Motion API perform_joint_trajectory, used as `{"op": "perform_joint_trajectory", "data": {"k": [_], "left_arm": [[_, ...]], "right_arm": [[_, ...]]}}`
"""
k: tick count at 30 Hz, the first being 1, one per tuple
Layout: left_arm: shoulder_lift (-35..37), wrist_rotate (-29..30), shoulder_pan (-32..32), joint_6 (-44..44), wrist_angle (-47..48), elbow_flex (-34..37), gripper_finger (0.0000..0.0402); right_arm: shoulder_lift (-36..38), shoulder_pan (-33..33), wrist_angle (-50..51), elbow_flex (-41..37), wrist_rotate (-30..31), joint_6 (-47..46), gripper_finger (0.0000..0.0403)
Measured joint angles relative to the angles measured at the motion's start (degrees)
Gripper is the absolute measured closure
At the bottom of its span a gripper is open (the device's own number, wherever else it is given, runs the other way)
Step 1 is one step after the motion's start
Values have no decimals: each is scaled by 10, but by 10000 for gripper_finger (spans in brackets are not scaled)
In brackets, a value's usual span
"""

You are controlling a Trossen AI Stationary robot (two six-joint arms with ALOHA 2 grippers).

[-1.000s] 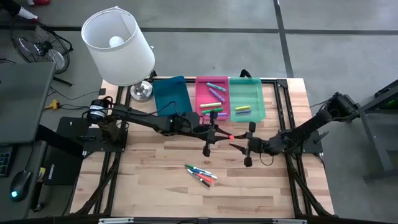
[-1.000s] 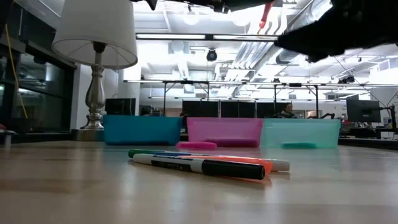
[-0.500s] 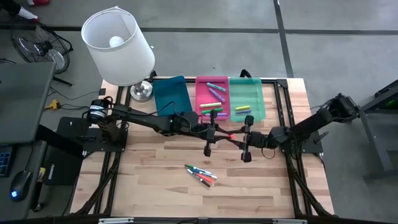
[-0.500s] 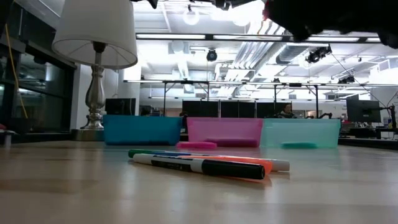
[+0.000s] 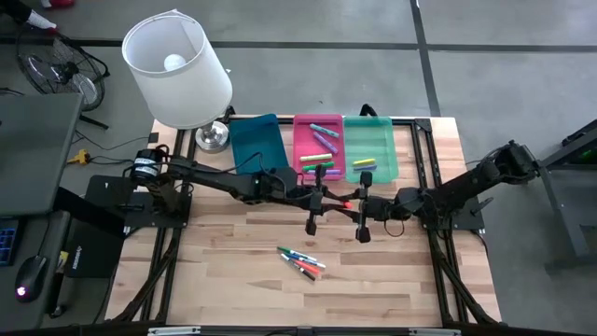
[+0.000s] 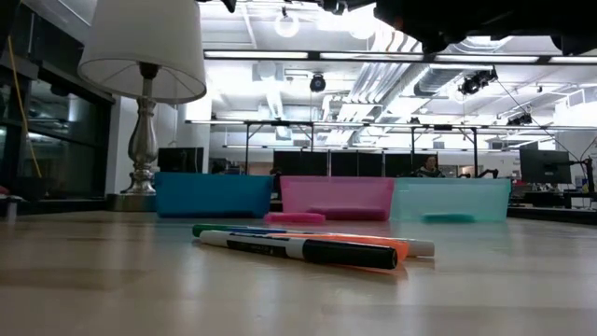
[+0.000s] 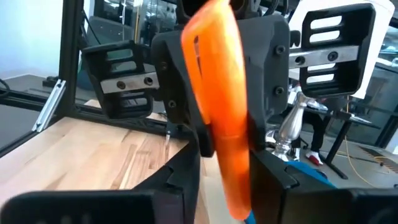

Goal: Pick & Place Markers
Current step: Put the top orange pen into the green bin

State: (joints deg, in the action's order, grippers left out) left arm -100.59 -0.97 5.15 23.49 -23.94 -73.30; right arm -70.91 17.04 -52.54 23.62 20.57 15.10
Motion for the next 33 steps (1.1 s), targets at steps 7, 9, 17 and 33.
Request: {"op": "perform_joint_trajectory", "data": {"k": [7, 9, 17, 33], "left_arm": [[0, -1, 0, -7, 1, 0, 371], [0, 0, 0, -9, 1, 0, 371], [0, 1, 0, -9, 1, 0, 304], [34, 91, 1, 12, 155, -2, 254]], "right_arm": [[0, 0, 1, 0, -13, 15, 376], [0, 0, 1, 0, -15, 20, 380], [0, 0, 6, 0, -19, -1, 380], [2, -39, 159, 0, 22, -99, 380]]}}
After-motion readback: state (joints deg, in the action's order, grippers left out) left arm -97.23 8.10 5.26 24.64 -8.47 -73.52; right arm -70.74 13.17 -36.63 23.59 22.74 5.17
